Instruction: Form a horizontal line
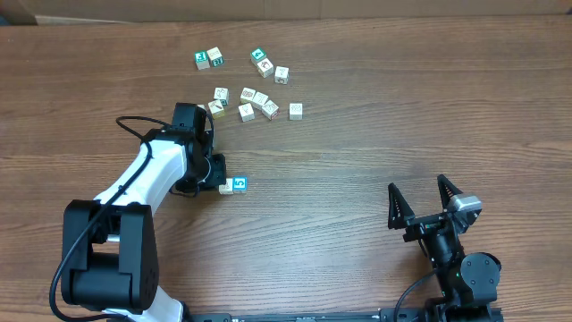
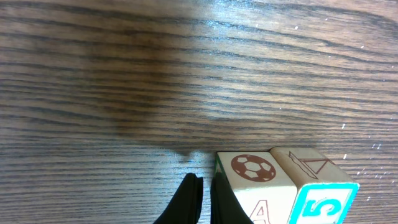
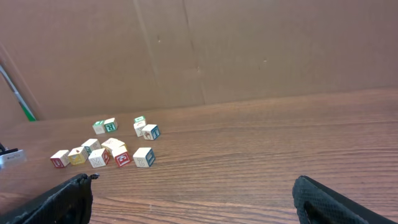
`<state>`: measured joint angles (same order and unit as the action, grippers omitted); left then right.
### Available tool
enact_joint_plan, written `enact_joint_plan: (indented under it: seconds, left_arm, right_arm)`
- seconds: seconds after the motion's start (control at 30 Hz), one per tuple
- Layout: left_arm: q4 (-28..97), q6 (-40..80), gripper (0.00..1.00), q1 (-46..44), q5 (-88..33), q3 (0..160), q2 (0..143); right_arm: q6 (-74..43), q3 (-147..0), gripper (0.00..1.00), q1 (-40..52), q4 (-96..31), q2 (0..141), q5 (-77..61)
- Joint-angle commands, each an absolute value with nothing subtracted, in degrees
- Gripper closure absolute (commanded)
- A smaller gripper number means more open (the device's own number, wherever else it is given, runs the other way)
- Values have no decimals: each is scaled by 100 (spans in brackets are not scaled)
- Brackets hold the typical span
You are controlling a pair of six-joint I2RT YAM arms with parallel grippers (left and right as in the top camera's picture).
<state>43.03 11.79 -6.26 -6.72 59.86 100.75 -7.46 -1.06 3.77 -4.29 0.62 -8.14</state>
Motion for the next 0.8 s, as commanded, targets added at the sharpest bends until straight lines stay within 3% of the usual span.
enact_joint_plan:
  seconds: [0.0,0.77]
  left_arm:
    - [4305,1074,95,-639,-757,5944,10116]
    - [4528,1146,96,-639,-690,5946,10116]
  right_arm:
    - [-762,-45,0,351,-401,16,-821]
    - [-762,-45,0,351,-399,16,-821]
